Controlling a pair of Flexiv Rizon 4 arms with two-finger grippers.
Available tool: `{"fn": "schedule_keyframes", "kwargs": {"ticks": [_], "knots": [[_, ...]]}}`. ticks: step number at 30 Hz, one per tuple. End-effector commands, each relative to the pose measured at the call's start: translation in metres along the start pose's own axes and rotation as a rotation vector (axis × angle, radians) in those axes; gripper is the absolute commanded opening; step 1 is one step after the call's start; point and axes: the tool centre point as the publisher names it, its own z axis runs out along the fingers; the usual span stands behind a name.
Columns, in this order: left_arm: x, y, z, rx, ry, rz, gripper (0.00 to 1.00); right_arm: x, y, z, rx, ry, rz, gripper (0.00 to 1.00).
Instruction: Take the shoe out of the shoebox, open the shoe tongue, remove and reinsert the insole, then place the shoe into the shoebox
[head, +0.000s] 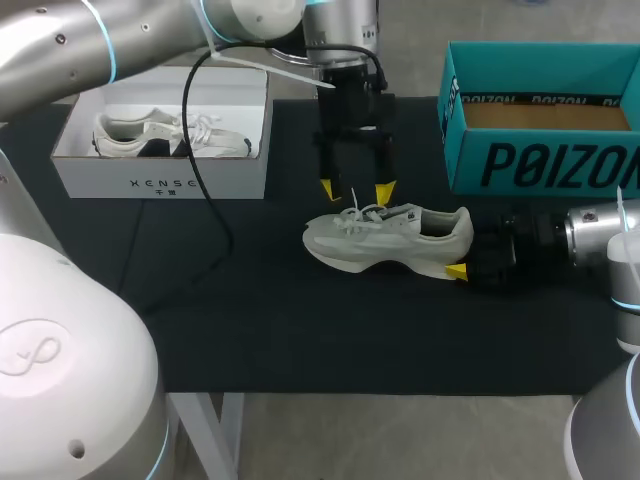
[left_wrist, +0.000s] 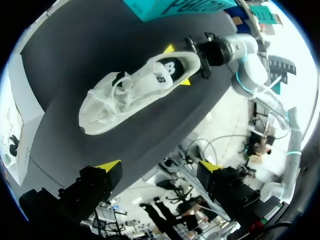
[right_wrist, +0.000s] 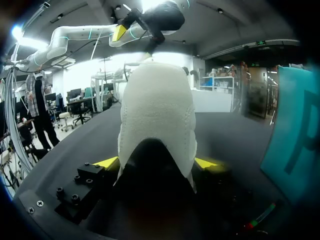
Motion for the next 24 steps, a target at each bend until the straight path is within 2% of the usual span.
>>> {"fn": "schedule_keyframes", "kwargs": {"ticks": [1, 8, 11, 14, 19, 24], "knots": [[-0.001, -0.002, -0.001, -0.005, -0.001, 0.001, 1.0, -0.001, -0.002, 0.004, 0.003, -0.002, 0.001, 0.0], [-0.001, -0.002, -0.001, -0.005, -0.001, 0.001, 1.0, -0.001, -0.002, 0.004, 0.003, -0.002, 0.001, 0.0], [0.0, -0.006, -0.013, -0.1, -0.273, -0.157, 1.0, -0.001, -0.002, 0.004, 0.003, -0.002, 0.001, 0.0], [0.006, -0.008, -0.023, -0.153, -0.444, -0.271, 1.0, -0.001, -0.002, 0.004, 0.003, -0.002, 0.001, 0.0], [0.016, -0.011, -0.031, -0.163, -0.607, -0.434, 1.0, -0.001, -0.002, 0.004, 0.003, -0.002, 0.001, 0.0], [0.017, -0.011, -0.023, -0.164, -0.672, -0.559, 1.0, -0.001, -0.002, 0.004, 0.003, -0.002, 0.001, 0.0]]}}
